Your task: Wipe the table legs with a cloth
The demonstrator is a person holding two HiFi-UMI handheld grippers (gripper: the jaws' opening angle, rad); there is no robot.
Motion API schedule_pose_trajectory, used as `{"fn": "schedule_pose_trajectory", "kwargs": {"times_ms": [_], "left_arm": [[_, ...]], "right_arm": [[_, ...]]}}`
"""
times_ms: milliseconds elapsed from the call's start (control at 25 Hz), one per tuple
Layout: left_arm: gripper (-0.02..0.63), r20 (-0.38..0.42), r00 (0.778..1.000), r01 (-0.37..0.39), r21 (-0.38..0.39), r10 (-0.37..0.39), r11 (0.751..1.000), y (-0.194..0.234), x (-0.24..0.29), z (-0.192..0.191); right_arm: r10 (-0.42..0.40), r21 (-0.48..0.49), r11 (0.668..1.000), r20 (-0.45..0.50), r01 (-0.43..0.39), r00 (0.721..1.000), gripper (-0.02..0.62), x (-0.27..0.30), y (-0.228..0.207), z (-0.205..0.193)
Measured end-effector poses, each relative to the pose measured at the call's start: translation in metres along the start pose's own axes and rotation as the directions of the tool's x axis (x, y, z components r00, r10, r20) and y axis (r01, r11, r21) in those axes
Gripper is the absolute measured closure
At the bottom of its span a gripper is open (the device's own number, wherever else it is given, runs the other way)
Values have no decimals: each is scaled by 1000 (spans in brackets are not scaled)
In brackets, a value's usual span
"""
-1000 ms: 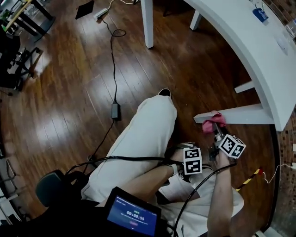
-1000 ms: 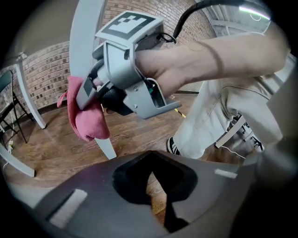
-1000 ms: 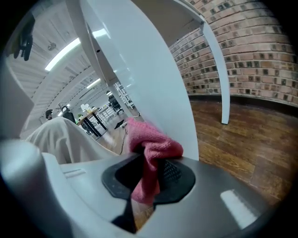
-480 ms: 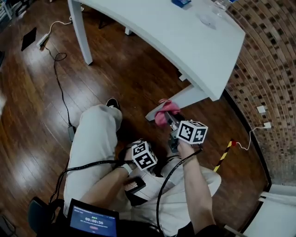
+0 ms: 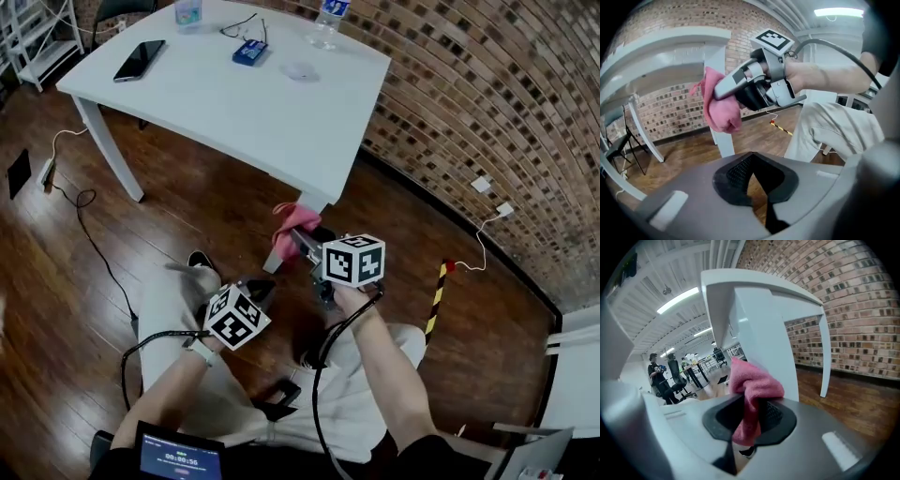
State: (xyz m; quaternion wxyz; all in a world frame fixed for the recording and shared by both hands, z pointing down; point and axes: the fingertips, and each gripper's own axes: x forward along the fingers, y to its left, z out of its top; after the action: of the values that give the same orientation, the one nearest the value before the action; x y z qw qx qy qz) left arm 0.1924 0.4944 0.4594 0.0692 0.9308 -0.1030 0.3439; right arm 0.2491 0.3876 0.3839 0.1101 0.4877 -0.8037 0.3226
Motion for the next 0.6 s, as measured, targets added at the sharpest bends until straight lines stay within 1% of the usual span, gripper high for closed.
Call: {"fn": "schedule_pose_trajectory", "kwargs": {"times_ms": [200,360,480,600], "left_arm": [[606,40,999,-28,127,23,991,21,-64,45],[606,13,999,-38,247,36,968,34,-120,74],[606,-6,998,-55,295,59,954,37,-168,92],[606,-8,997,-67,342,74,937,22,-214,115]], "right_arm": [[-21,-66,998,32,23,999,545,-22,16,33],[-50,-106,993,39,54,998,545,-35,22,54],[-69,-116,990,47,74,997,545,-37,27,60],[-83,-126,988,56,90,995,545,-37,32,62]]}}
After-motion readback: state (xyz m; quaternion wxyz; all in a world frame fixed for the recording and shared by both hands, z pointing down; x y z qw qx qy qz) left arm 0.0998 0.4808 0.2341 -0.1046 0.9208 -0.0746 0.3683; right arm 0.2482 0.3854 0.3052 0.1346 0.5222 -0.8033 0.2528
